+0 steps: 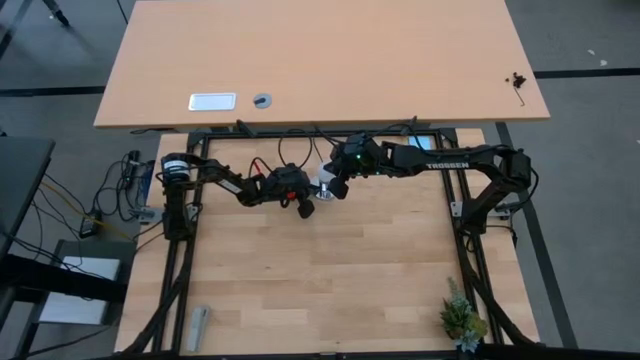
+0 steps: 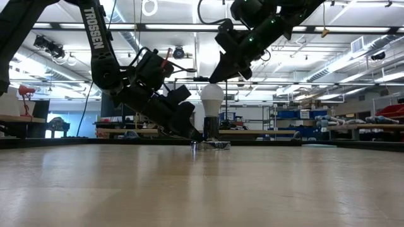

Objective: Screw lightbulb
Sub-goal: Insert the lightbulb into the lamp

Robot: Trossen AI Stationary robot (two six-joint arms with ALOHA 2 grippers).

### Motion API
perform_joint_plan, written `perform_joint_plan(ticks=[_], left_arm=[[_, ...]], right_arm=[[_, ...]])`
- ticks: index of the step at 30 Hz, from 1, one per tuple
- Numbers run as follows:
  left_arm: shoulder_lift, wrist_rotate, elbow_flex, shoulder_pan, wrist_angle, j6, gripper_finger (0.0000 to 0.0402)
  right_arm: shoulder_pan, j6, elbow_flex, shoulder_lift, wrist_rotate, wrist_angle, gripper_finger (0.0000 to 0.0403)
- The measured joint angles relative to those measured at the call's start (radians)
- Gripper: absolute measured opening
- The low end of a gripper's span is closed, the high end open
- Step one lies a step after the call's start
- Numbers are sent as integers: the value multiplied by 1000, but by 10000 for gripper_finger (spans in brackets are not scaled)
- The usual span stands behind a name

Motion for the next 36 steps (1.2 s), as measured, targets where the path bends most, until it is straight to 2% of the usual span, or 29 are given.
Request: perform_joint_plan(ticks=[9, 12, 15, 20, 23, 27, 31, 36], left_arm=[[0, 0, 0, 0, 0, 0, 9], [0, 0, 0, 0, 0, 0, 9], [0, 4, 0, 0, 0, 0, 9], [0, 15, 0, 1, 4, 0, 9], [0, 16, 0, 1, 4, 0, 9], [0, 17, 0, 1, 3, 0, 9], [0, 25, 1, 1, 4, 0, 9], [0, 60, 1, 0, 3, -12, 9]], right_arm=[[0, -8, 109, 3, -2, -125, 49], [0, -25, 170, 3, -2, -227, 62], [0, -44, 246, 3, -2, -325, 86], [0, -114, 357, 2, -2, -465, 149], [0, -160, 379, 2, -12, -495, 190], [-6, -182, 381, 16, -77, -506, 235], [-13, -186, 379, 65, -89, -535, 262], [-14, -211, 379, 116, -75, -570, 272]])
